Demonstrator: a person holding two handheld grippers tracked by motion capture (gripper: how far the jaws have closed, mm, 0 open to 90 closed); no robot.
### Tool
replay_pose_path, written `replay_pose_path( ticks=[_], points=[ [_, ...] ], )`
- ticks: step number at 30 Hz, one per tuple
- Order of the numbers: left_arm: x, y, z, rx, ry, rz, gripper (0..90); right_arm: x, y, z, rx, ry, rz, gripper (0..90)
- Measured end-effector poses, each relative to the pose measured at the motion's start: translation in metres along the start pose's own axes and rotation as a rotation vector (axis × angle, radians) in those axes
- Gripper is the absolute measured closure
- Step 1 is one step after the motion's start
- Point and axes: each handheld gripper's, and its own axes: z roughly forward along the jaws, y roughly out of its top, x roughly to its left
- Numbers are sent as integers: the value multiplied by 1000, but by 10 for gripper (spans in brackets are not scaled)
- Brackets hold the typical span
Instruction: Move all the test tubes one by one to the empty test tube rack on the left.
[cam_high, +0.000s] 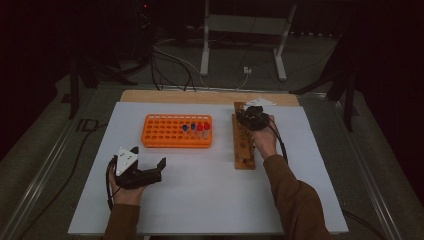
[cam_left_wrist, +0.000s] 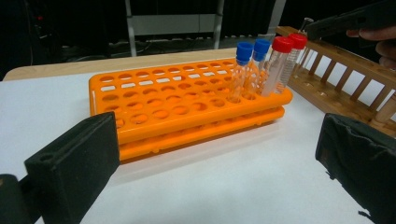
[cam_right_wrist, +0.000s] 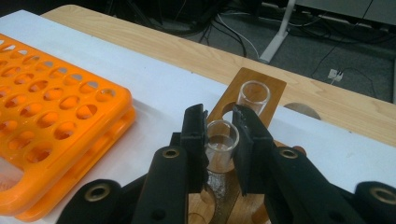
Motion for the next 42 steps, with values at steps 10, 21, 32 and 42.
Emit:
replay_pose_path(
  ticks=[10, 21, 32, 42],
  points=[
    [-1, 0, 1, 7, -1, 7, 5, 0, 7, -13, -43, 5, 5, 764],
    [-4, -1, 3, 16, -1, 16, 5, -1, 18, -38, -103, 5, 1, 765],
    [-6, -1, 4, 19, 1, 23, 5, 4, 27, -59, -144, 15, -18, 764],
    [-11, 5, 10, 22, -6, 32, 5, 14, 24, -69, -141, 81, -31, 764]
  ],
)
